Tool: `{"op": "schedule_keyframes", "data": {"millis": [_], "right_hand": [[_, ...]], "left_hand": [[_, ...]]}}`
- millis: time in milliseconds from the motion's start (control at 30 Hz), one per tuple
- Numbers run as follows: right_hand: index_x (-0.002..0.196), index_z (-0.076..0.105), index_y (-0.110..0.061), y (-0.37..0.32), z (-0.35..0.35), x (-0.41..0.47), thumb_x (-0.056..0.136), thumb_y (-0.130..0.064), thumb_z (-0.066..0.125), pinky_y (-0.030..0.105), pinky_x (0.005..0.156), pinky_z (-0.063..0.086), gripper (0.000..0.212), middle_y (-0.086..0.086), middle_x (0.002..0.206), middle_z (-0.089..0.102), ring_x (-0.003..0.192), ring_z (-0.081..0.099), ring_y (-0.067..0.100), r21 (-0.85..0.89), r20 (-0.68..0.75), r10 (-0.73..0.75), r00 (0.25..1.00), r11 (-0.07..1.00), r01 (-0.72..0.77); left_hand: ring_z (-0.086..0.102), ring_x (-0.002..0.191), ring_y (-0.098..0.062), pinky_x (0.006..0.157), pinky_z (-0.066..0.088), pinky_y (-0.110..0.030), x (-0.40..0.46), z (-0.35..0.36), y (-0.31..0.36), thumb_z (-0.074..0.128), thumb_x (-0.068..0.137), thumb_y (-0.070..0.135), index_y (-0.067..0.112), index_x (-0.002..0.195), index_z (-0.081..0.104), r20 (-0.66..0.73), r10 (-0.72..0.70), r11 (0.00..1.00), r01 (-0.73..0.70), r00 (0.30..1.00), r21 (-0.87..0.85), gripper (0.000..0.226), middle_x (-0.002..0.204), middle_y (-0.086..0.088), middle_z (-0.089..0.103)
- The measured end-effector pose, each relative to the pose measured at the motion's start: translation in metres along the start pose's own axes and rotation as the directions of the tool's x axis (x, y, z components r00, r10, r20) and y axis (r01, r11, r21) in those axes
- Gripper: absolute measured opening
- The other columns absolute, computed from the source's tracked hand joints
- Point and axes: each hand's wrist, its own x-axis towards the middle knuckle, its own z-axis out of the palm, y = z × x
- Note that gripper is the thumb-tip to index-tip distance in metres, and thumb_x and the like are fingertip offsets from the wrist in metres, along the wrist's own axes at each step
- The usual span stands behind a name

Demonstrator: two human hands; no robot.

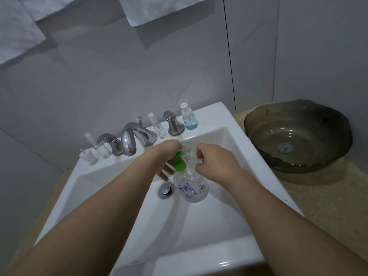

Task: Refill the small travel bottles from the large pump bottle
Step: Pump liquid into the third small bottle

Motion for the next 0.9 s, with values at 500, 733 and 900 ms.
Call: {"op": "schedule_keyframes", "data": {"millis": [500, 733, 900], "right_hand": [[0.099, 0.054, -0.021, 0.002, -0.002, -0.002, 0.076, -0.018, 0.061, 0.03, 0.071, 0.042, 0.024, 0.0, 0.099, 0.061, 0.091, 0.057, 0.025, -0.046, 0.052, 0.035, 0.998, 0.998, -0.032], [0.098, 0.053, -0.021, 0.0, -0.003, -0.003, 0.076, -0.017, 0.06, 0.029, 0.069, 0.039, 0.023, 0.0, 0.098, 0.061, 0.09, 0.057, 0.024, -0.049, 0.049, 0.023, 0.999, 0.999, -0.021], [0.098, 0.054, -0.021, 0.002, -0.002, 0.0, 0.075, -0.02, 0.062, 0.031, 0.071, 0.043, 0.024, -0.002, 0.096, 0.061, 0.089, 0.057, 0.022, -0.046, -0.004, -0.01, 1.0, 0.999, 0.01]], "left_hand": [[0.062, 0.093, -0.04, 0.074, 0.054, -0.06, -0.002, 0.023, -0.003, 0.027, 0.088, 0.018, 0.003, 0.108, 0.056, -0.073, -0.005, 0.997, -0.001, 0.997, -0.083, 0.038, 0.106, -0.02, 0.06], [0.057, 0.103, -0.038, 0.085, 0.05, -0.06, -0.002, 0.023, -0.009, 0.036, 0.087, 0.032, 0.011, 0.105, 0.056, -0.055, 0.014, 0.983, -0.023, 0.998, -0.182, 0.034, 0.112, -0.017, 0.059], [0.058, 0.095, -0.032, 0.092, 0.044, -0.059, -0.003, 0.019, -0.007, 0.045, 0.086, 0.031, 0.017, 0.089, 0.056, -0.046, 0.071, 0.949, -0.082, 0.996, -0.304, 0.018, 0.096, -0.01, 0.062]]}}
